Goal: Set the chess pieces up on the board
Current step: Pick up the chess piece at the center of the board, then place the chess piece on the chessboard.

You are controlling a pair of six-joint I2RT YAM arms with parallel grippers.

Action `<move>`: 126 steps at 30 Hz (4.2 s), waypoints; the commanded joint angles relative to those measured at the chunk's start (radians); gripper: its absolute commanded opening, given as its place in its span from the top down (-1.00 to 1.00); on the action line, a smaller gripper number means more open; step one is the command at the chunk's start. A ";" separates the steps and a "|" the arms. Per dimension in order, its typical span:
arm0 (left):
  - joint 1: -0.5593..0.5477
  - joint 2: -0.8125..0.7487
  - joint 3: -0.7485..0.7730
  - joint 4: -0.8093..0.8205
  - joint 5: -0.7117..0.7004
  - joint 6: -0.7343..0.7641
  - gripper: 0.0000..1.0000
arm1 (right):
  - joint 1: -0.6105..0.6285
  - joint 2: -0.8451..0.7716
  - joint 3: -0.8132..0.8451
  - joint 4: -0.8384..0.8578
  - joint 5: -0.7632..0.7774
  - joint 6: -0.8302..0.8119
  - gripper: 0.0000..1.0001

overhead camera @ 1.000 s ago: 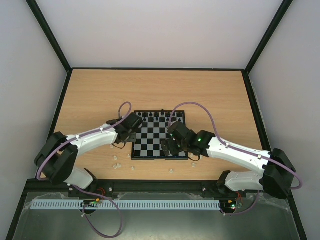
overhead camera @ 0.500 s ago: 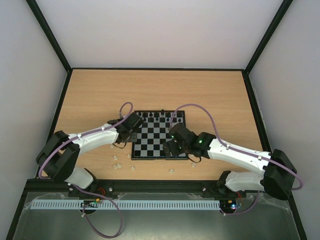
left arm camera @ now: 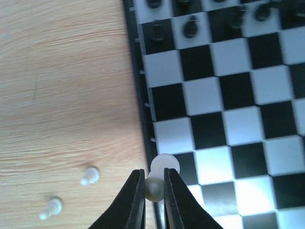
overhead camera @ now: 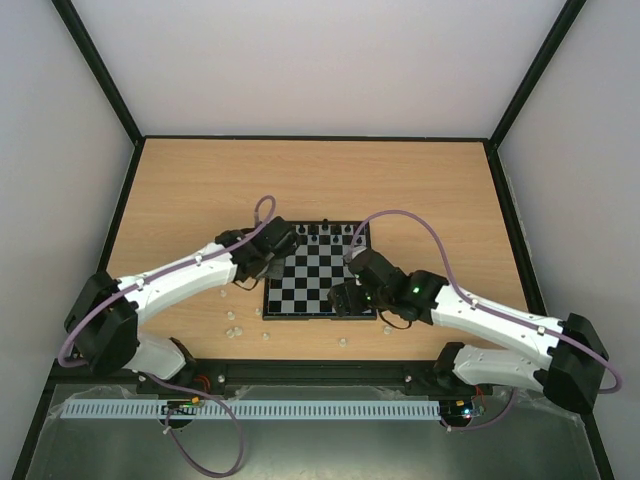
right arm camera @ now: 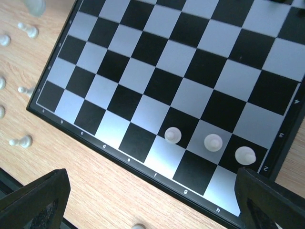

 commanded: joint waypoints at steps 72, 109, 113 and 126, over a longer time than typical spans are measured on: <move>-0.458 0.330 0.156 -0.071 -0.066 -0.216 0.59 | -0.003 -0.216 -0.093 -0.061 0.118 0.152 -0.92; -0.460 0.308 0.112 -0.093 -0.109 -0.279 0.43 | -0.003 -0.232 -0.100 -0.053 0.110 0.147 -0.92; -0.452 0.289 0.103 -0.080 -0.109 -0.286 0.41 | -0.003 -0.235 -0.100 -0.055 0.110 0.148 -0.92; -0.434 0.306 0.142 -0.019 -0.088 -0.273 0.07 | -0.003 -0.246 -0.100 -0.057 0.109 0.149 -0.92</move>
